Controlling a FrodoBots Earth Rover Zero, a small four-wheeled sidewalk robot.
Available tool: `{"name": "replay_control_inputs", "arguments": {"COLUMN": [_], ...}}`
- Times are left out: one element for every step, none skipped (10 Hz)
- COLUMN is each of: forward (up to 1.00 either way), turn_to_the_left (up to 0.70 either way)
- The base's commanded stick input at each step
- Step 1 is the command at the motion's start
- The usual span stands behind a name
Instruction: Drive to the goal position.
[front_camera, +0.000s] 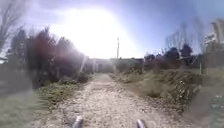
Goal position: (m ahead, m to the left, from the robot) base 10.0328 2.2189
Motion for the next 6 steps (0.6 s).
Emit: {"name": "replay_control_inputs", "arguments": {"forward": [0.5, 0.5, 0.5, 0.5, 0.5, 0.5], "turn_to_the_left": [0.0, 0.0, 0.0, 0.0, 0.0, 0.0]}}
